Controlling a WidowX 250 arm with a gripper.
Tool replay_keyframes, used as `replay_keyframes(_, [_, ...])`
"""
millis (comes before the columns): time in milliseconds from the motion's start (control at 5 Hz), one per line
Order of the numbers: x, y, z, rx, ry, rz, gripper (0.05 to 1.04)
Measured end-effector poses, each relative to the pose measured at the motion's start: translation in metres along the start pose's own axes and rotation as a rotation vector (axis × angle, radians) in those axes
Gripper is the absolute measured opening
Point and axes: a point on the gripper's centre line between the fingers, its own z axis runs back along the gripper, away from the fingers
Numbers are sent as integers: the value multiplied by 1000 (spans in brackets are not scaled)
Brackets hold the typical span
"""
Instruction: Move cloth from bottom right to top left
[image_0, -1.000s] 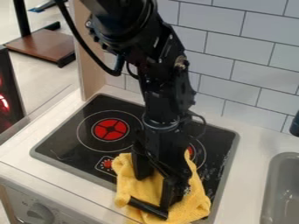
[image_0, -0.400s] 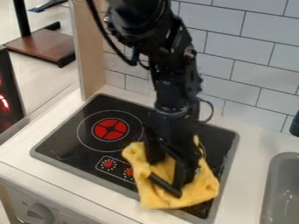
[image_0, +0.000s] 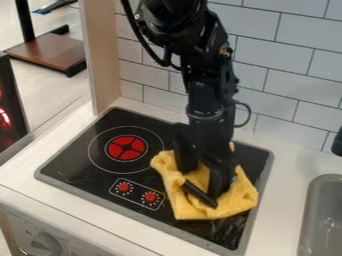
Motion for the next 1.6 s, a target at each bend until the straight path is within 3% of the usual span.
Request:
replay_keyframes(400, [-14, 45, 5, -6, -21, 256, 999])
replay_keyframes(800, [-36, 79, 8, 69, 17, 496, 999])
replay_keyframes(1200, [-52, 84, 12, 62, 53, 554, 999])
replay_keyframes(1600, [-52, 78, 41, 64, -14, 548, 999])
